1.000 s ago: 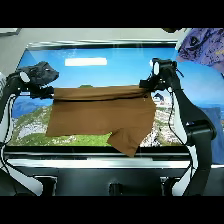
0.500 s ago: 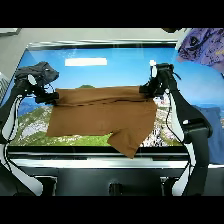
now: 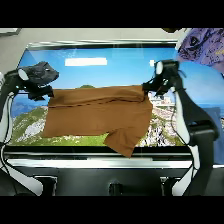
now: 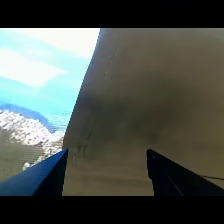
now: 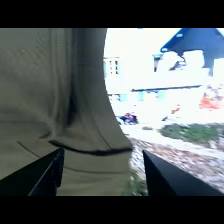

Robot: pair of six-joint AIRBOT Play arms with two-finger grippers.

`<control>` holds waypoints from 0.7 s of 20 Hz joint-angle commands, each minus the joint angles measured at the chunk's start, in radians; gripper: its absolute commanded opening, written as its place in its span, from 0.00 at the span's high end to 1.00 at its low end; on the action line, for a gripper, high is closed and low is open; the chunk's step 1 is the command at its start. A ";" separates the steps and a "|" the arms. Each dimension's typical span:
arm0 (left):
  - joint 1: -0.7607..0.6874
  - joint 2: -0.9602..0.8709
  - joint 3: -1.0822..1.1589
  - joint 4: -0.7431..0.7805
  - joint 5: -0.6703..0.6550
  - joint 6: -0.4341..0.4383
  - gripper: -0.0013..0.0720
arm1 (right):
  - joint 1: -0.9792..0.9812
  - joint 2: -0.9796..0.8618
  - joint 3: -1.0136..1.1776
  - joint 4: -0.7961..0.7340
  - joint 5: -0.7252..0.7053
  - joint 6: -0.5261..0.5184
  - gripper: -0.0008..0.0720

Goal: Fold the clothes and pants, and hang the long-sleeved shirts on hangers.

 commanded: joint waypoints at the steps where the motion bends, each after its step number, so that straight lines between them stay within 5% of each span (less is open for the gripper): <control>1: 0.056 0.112 0.015 0.079 -0.054 -0.041 0.20 | -0.106 0.133 -0.004 0.074 0.035 -0.083 0.22; 4: 0.138 0.201 -0.039 0.082 -0.114 -0.053 0.20 | -0.268 0.263 -0.144 0.284 0.094 -0.184 0.22; 7: 0.219 0.321 -0.229 0.066 -0.122 -0.051 0.20 | -0.365 0.445 -0.531 0.490 0.049 -0.293 0.23; 14: 0.274 0.473 -0.525 0.064 -0.100 -0.051 0.21 | -0.277 0.811 -1.362 0.730 -0.180 -0.369 0.23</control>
